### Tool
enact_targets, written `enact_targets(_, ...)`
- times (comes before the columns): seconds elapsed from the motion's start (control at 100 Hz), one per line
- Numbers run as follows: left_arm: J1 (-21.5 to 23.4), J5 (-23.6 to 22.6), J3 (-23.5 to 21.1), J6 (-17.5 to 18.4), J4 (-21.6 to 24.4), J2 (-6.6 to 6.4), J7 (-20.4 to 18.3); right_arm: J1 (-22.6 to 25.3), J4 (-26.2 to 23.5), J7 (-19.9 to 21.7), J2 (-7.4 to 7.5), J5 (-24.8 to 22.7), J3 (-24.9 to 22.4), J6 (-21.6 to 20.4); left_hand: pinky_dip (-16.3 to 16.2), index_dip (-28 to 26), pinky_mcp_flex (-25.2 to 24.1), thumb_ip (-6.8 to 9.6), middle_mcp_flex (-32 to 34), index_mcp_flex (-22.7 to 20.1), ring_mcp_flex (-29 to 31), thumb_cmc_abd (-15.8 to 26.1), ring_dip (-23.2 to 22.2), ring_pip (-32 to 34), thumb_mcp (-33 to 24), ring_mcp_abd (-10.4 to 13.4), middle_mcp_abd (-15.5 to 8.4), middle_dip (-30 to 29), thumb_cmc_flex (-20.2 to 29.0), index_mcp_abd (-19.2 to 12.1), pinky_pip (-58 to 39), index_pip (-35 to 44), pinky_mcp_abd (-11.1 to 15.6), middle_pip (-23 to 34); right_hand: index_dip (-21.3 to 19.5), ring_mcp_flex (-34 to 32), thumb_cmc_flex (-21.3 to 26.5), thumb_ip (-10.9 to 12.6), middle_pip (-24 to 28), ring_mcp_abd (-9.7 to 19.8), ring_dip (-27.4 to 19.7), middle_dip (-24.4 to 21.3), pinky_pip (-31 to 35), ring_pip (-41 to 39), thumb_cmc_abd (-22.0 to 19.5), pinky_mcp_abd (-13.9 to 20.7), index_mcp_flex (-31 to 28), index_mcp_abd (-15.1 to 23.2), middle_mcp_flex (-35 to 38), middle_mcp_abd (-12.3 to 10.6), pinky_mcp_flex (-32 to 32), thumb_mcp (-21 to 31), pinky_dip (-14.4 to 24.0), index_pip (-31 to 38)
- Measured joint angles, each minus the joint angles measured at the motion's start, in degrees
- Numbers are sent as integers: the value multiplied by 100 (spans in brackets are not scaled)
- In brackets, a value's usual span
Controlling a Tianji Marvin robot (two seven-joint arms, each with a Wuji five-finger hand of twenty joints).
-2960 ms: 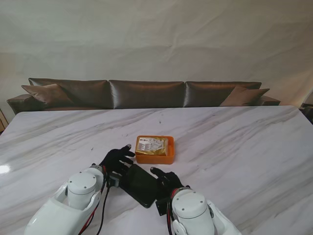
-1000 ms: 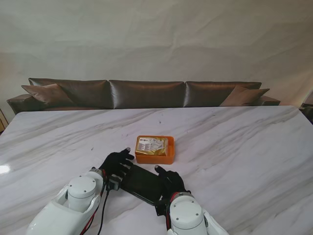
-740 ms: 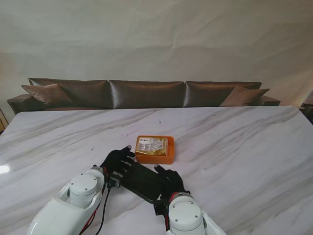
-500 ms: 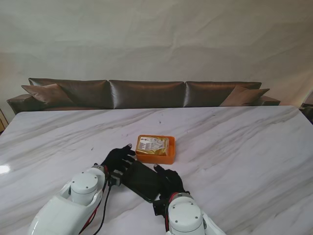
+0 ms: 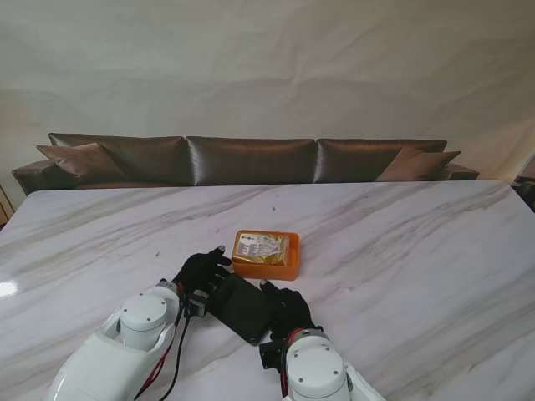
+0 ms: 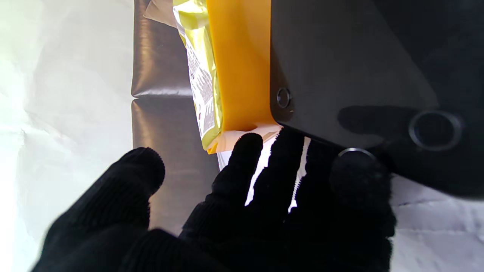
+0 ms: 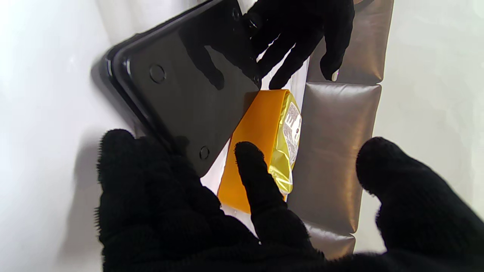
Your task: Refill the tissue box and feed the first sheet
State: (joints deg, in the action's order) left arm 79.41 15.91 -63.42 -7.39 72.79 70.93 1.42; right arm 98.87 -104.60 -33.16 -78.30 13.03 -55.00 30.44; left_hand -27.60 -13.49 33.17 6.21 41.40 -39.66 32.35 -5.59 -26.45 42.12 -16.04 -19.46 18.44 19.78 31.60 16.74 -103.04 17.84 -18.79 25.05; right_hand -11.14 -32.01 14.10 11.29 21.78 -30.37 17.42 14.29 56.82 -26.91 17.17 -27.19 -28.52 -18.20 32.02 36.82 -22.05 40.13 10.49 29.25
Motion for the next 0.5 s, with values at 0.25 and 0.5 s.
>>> enact_targets(0.25,203,-114,-106,-266,378,-79,14,-2,2,-3,-1,-16,37,1,10,0,-2,0,-8,-1,-13,0,9,-628,0,53,0,-154,0,0,90,0,-167,-264,0,-1,0,0,0,-26,0,0,0,0,0,-22,0,0,0,27,0,0,7,0)
enact_targets(0.5,245,-275,-131,-365,478,-100,-2,-4,5,-4,-3,-17,49,-6,12,0,1,0,-9,-52,-16,0,13,-672,0,96,1,-173,0,0,231,-8,-185,-316,0,-2,1,0,0,-42,0,-1,0,0,0,-43,0,0,0,45,0,0,13,0)
